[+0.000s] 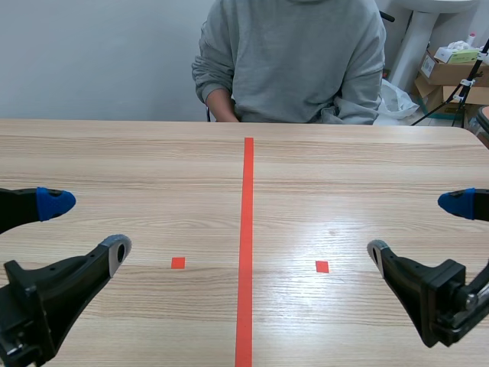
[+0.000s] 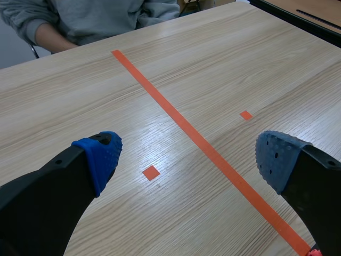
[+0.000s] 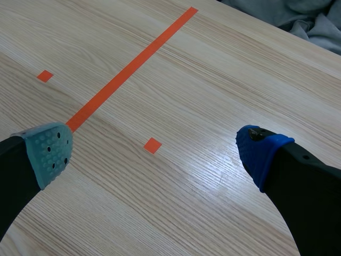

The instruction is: Do the leaf sorting experiment

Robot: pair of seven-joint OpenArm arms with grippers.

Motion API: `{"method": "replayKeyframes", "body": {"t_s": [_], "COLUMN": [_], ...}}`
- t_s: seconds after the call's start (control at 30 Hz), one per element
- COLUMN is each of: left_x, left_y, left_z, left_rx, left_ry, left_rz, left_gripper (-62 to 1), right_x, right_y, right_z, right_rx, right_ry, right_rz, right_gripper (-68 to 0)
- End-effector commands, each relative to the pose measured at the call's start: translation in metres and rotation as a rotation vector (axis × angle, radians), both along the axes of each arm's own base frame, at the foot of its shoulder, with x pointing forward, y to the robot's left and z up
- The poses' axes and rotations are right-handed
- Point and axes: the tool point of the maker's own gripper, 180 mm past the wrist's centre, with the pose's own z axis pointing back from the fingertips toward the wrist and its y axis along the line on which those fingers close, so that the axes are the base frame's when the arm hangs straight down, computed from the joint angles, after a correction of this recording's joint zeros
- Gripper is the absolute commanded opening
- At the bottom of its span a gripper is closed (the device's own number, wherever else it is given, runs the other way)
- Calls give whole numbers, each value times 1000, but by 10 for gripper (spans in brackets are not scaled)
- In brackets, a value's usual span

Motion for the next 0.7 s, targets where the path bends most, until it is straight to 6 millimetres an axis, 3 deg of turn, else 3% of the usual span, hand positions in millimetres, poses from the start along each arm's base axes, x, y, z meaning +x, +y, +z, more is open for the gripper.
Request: {"method": "replayKeyframes", "body": {"t_s": [0.0,0.67], "left_x": [1,1], "left_y": [0,0], "left_z": [6,6], "left_rx": [-19,-19], "left_ry": [-17,-17], "left_rz": [4,4], "left_gripper": [-71,-71], "right_x": [3,3], "right_y": [0,0], "right_z": [8,8], "right_rx": [8,8], "right_ry": [-28,-28], "right_rz": [-1,-1], "right_gripper": [-37,-37]}}
